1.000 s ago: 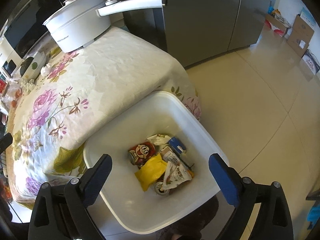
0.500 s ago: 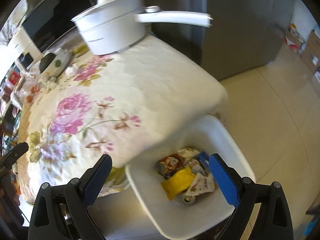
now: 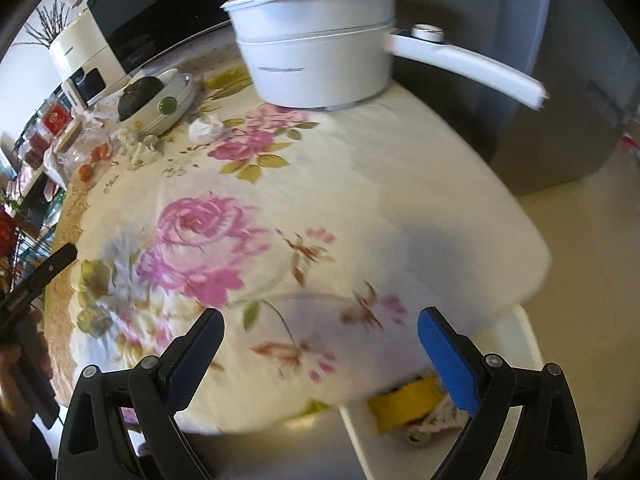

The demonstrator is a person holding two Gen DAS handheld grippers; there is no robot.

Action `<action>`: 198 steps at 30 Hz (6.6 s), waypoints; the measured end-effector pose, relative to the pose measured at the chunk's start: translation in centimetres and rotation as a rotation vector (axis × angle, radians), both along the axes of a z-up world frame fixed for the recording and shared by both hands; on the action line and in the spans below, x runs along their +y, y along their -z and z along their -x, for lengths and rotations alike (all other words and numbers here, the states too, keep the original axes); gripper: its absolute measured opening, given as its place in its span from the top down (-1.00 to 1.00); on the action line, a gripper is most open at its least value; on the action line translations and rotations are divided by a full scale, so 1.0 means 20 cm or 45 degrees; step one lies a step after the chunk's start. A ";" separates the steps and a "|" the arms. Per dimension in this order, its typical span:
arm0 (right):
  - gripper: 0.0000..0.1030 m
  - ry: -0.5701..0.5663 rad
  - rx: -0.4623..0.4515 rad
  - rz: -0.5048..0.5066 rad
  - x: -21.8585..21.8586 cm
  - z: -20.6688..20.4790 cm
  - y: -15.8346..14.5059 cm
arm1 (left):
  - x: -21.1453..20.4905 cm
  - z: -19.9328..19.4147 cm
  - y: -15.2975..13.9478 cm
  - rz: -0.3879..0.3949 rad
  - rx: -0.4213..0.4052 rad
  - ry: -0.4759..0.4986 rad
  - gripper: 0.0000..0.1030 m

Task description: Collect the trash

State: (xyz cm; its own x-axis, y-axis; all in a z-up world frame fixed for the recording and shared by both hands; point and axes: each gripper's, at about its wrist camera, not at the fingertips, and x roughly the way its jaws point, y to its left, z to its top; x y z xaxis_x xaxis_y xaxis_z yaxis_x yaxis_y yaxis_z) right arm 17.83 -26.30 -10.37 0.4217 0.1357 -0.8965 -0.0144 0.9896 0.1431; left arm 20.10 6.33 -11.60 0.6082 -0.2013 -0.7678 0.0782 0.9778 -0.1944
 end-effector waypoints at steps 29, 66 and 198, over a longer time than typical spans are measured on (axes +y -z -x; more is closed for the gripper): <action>-0.92 -0.176 -0.190 -0.115 0.47 -0.82 0.18 | 0.10 -0.84 0.27 0.207 -0.060 -0.216 -0.20; 0.34 -0.095 -0.132 -0.229 0.57 -0.85 0.14 | 0.19 -0.38 0.05 0.214 0.044 -0.044 0.68; -0.71 0.041 -0.551 0.248 -0.14 0.99 -0.37 | -0.74 0.99 -0.34 -0.324 -0.263 0.029 -0.97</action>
